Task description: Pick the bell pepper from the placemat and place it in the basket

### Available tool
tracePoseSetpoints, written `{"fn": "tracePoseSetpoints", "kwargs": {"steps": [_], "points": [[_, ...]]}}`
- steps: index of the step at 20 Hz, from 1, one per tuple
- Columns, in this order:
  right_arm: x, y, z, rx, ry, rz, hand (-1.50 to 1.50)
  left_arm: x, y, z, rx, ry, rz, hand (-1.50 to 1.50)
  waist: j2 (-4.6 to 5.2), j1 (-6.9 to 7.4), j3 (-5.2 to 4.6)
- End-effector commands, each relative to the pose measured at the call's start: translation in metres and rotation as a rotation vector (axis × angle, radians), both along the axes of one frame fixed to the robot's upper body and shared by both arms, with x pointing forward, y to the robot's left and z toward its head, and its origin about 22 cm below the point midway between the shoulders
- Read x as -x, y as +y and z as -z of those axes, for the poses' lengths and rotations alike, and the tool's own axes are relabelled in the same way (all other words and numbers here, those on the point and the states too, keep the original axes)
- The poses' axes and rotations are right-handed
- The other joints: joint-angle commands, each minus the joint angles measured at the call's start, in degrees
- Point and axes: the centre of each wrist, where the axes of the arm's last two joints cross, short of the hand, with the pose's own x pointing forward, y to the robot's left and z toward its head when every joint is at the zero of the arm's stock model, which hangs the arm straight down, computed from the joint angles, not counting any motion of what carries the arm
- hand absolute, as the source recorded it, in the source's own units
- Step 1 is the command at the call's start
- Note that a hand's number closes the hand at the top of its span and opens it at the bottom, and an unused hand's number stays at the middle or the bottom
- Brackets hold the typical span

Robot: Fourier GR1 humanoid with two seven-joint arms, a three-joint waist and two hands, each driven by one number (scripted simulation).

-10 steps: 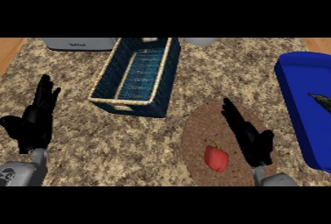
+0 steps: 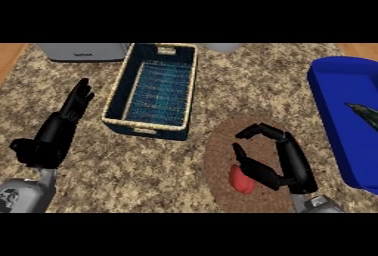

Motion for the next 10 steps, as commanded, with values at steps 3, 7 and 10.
{"fn": "tracePoseSetpoints", "kwargs": {"steps": [3,7,10], "points": [[0.028,0.081,0.031,0.152,-0.216,0.111,-1.5,0.002,-0.014,0.002,0.008,0.008,0.118,0.0,0.25,0.66,0.01],[0.023,0.081,0.035,0.32,-0.174,0.304,-1.5,-0.001,-0.003,-0.002,0.004,0.026,0.111,0.0,-0.21,-0.68,-0.27],[0.018,0.069,0.03,0.463,-0.189,0.415,-1.5,0.001,-0.002,-0.005,0.001,0.033,0.077,0.0,-0.97,-1.99,-0.42]]}}
